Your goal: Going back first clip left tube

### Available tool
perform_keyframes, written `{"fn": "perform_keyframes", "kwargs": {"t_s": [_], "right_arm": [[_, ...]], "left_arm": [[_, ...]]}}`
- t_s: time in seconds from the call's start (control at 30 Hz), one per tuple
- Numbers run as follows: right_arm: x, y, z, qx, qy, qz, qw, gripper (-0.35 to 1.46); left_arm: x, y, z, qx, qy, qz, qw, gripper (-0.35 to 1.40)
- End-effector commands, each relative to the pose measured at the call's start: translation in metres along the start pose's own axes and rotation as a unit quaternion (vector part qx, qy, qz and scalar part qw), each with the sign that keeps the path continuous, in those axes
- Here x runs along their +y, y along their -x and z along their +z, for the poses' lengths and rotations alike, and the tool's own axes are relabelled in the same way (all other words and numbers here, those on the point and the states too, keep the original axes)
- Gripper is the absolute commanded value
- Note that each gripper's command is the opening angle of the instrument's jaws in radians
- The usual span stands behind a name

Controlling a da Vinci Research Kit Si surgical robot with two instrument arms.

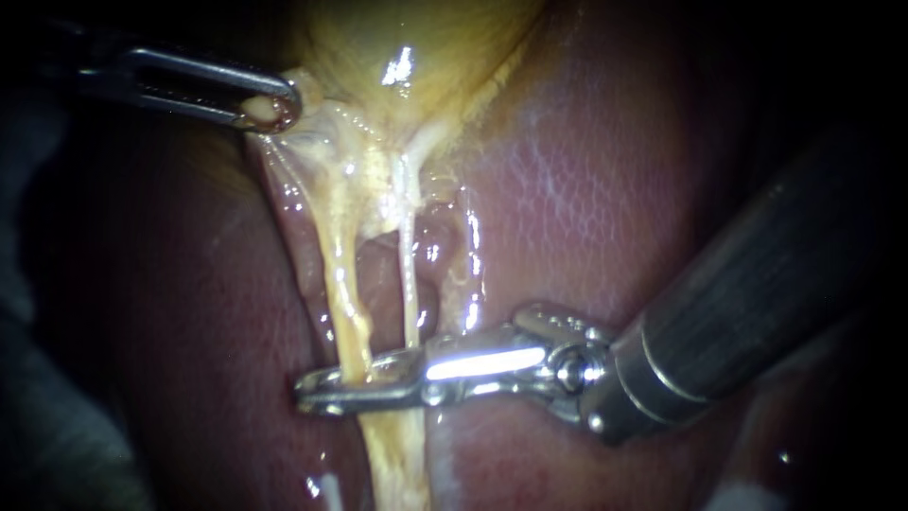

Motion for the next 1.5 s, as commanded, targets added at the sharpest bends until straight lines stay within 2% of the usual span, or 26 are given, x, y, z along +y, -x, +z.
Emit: {"fn": "perform_keyframes", "kwargs": {"t_s": [0.03, 0.13, 0.23, 0.3, 0.33, 0.37, 0.4, 0.47, 0.5, 0.53, 0.57, 0.63, 0.67, 0.73, 0.77, 0.9, 1.07, 1.13, 1.43, 1.5], "right_arm": [[0.0, -0.0001, 0.0001, 0.0, 0.001, -0.003, 1.0, -0.2], [0.0003, -0.0005, 0.0005, 0.013, 0.015, -0.05, 0.9985, 0.29], [0.0002, -0.001, 0.0004, 0.008, 0.037, -0.099, 0.9943, 0.45], [-0.0001, -0.0016, 0.0002, -0.002, 0.084, -0.128, 0.9882, 0.5], [-0.0003, -0.0018, 0.0, -0.006, 0.11, -0.145, 0.9832, 0.5], [-0.0006, -0.0022, -0.0003, -0.017, 0.135, -0.172, 0.9756, 0.5], [-0.0009, -0.0025, -0.0007, -0.023, 0.144, -0.175, 0.9736, 0.5], [-0.0016, -0.003, -0.0015, -0.042, 0.16, -0.214, 0.9627, 0.5], [-0.0019, -0.0032, -0.0019, -0.049, 0.164, -0.22, 0.9603, 0.5], [-0.0022, -0.0033, -0.0024, -0.056, 0.169, -0.235, 0.9556, 0.5], [-0.0028, -0.0034, -0.0031, -0.068, 0.175, -0.257, 0.948, 0.5], [-0.0037, -0.0036, -0.0043, -0.085, 0.184, -0.28, 0.9384, 0.5], [-0.0043, -0.0038, -0.0051, -0.098, 0.189, -0.301, 0.9296, 0.5], [-0.0053, -0.0041, -0.0063, -0.115, 0.196, -0.322, 0.9191, 0.5], [-0.0059, -0.0044, -0.0072, -0.124, 0.198, -0.337, 0.912, 0.5], [-0.0076, -0.0053, -0.0098, -0.13, 0.203, -0.357, 0.9022, 0.5], [-0.0088, -0.0058, -0.0118, -0.134, 0.205, -0.376, 0.8939, 0.5], [-0.0092, -0.0058, -0.0126, -0.139, 0.2, -0.391, 0.8876, 0.5], [-0.0106, -0.0062, -0.0151, -0.156, 0.194, -0.407, 0.8788, 0.5], [-0.0108, -0.0063, -0.0154, -0.159, 0.194, -0.406, 0.8787, 0.5]], "left_arm": [[0.0, 0.0, 0.0, 0.0, 0.0, 0.0, 1.0, -0.35], [0.0, 0.0, 0.0, 0.0, 0.0, 0.0, 1.0, -0.35], [0.0, 0.0, 0.0, 0.0, 0.0, 0.0, 1.0, -0.35], [0.0, 0.0, -0.0001, 0.0, 0.0, 0.0, 1.0, -0.35], [0.0, 0.0, -0.0001, 0.0, 0.0, 0.0, 1.0, -0.35], [0.0, 0.0, -0.0001, 0.0, 0.0, 0.0, 1.0, -0.35], [0.0, 0.0, -0.0001, 0.0, 0.0, 0.0, 1.0, -0.35], [0.0, 0.0, -0.0001, 0.0, 0.0, 0.0, 1.0, -0.35], [0.0, 0.0, -0.0001, 0.0, 0.0, 0.0, 1.0, -0.35], [0.0, 0.0, -0.0001, 0.0, 0.0, 0.0, 1.0, -0.35], [0.0, 0.0, -0.0001, 0.0, 0.0, 0.0, 1.0, -0.35], [0.0, 0.0, -0.0001, 0.0, 0.0, 0.0, 1.0, -0.35], [0.0, 0.0, -0.0001, 0.0, 0.0, 0.0, 1.0, -0.35], [0.0, 0.0001, -0.0001, 0.0, 0.0, 0.0, 1.0, -0.35], [0.0, 0.0001, -0.0001, 0.0, 0.0, 0.0, 1.0, -0.35], [0.0, 0.0001, -0.0001, 0.0, 0.0, 0.0, 1.0, -0.35], [0.0, 0.0001, -0.0001, 0.0, 0.0, 0.0, 1.0, -0.35], [-0.0001, 0.0001, -0.0002, 0.0, 0.0, 0.0, 1.0, -0.35], [-0.0001, 0.0001, -0.0001, 0.0, 0.0, 0.0, 1.0, -0.35], [-0.0002, 0.0002, 0.0, 0.0, 0.0, 0.001, 1.0, -0.35]]}}
